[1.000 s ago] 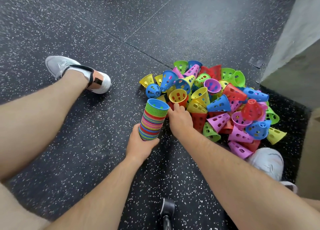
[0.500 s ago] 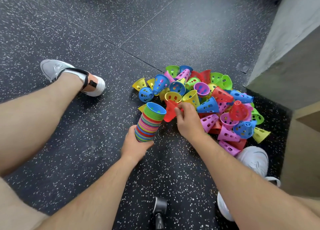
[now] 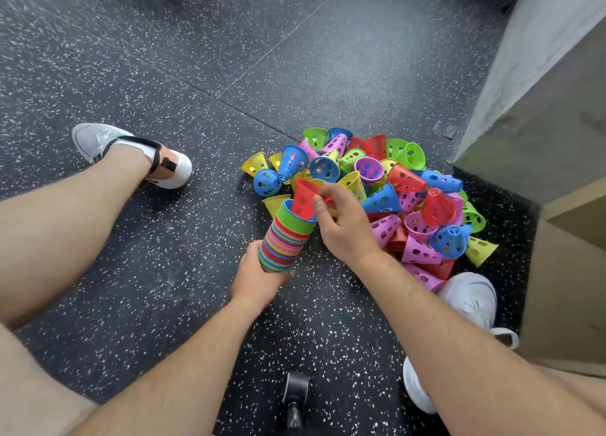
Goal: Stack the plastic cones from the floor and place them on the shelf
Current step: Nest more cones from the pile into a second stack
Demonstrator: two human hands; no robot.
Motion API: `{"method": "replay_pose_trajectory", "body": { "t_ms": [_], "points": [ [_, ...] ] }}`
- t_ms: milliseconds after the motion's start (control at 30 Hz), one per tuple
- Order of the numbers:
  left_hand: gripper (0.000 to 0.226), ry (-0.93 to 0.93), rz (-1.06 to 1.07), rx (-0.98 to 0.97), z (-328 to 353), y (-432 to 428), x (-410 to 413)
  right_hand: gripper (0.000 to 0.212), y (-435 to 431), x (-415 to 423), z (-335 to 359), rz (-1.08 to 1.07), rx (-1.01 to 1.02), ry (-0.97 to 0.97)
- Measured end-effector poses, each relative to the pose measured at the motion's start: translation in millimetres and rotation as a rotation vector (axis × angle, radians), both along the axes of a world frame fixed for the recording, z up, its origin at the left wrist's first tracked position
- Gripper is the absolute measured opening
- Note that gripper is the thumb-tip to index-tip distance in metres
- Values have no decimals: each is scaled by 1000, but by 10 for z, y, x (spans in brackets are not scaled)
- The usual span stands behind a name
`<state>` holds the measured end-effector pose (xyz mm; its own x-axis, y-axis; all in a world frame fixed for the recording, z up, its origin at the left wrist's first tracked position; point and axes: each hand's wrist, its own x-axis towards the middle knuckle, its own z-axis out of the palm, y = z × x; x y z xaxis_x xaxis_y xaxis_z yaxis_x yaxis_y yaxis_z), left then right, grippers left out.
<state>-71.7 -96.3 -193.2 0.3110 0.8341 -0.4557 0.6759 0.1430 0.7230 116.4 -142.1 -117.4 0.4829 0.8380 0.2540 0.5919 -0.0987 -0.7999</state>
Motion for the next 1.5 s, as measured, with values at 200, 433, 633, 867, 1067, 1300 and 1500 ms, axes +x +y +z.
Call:
{"method": "replay_pose_trajectory", "body": {
  "t_ms": [200, 433, 633, 867, 1067, 1300, 1500],
  "points": [
    [66, -35, 5, 19, 36, 89, 70, 17, 5, -133, -22, 7, -179, 176],
    [75, -44, -15, 74, 61, 244, 161, 10, 187, -127, -47, -101, -185, 500],
    [77, -7, -103, 109, -10, 348, 153, 18, 286, -6, -155, -81, -161, 544],
    [75, -40, -136, 106, -40, 341, 106, 32, 385, 361, -499, -83, -550, -304],
    [73, -92, -85, 109, -120, 380, 53, 23, 482, 357, -590, -77, -618, -533],
    [74, -146, -32, 93, -178, 421, 32, 19, 426, 380, -519, -149, -453, -303],
    [72, -132, -62, 122, -155, 394, 37, 21, 266, 383, -206, -228, -207, -58]
  ]
}}
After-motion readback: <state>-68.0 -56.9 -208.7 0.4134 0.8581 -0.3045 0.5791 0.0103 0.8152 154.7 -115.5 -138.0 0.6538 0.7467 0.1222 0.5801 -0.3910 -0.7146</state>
